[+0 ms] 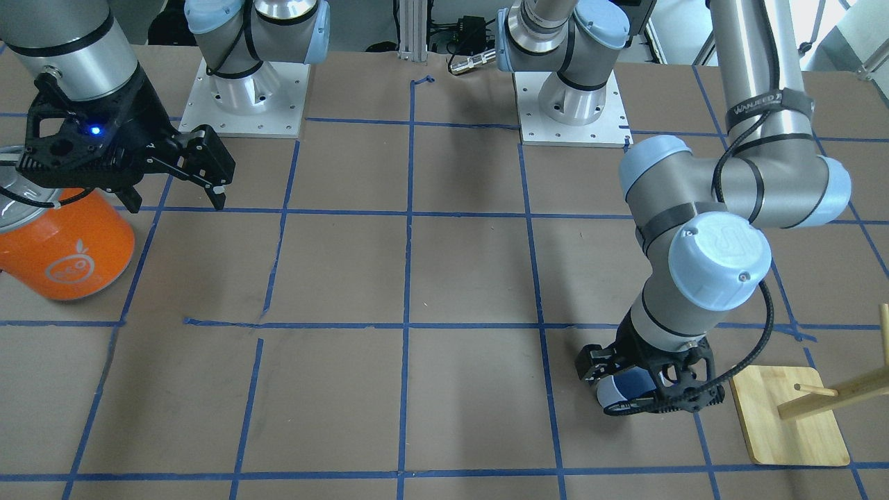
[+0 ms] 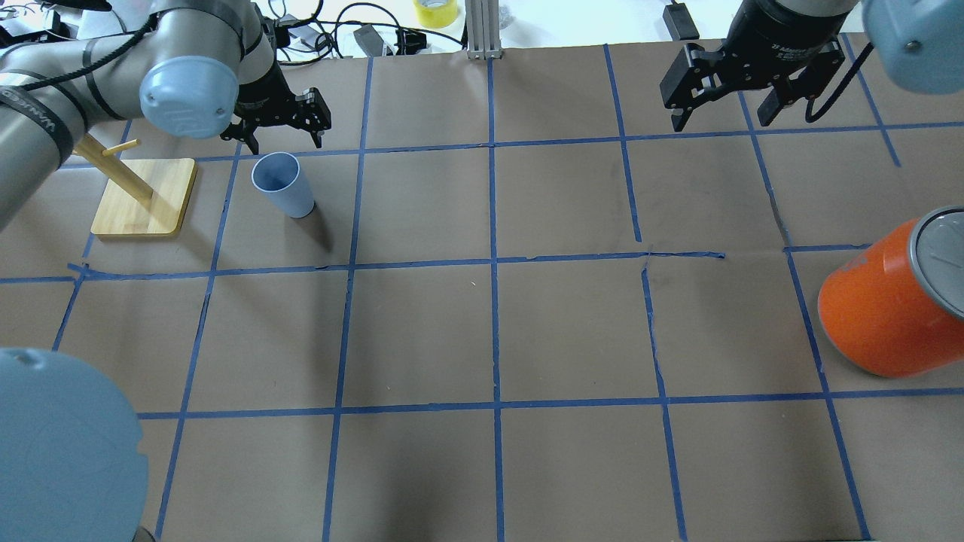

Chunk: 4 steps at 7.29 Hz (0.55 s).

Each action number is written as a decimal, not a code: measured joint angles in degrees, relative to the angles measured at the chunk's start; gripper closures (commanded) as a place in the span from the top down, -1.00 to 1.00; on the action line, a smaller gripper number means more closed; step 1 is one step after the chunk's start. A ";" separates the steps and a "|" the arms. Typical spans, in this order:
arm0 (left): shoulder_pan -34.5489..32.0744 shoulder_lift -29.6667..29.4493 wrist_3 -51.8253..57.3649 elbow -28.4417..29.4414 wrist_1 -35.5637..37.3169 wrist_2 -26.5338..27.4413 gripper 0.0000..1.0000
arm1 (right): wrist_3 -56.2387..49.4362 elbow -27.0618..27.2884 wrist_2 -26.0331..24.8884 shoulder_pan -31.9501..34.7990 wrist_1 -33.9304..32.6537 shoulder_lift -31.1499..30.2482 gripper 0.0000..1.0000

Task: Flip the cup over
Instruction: 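Set the cup upright on the table and open the left gripper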

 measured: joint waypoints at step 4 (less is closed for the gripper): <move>-2.73 13.27 -0.97 0.61 -19.84 -1.78 1.00 | 0.10 0.29 -1.29 0.17 0.20 -0.09 1.00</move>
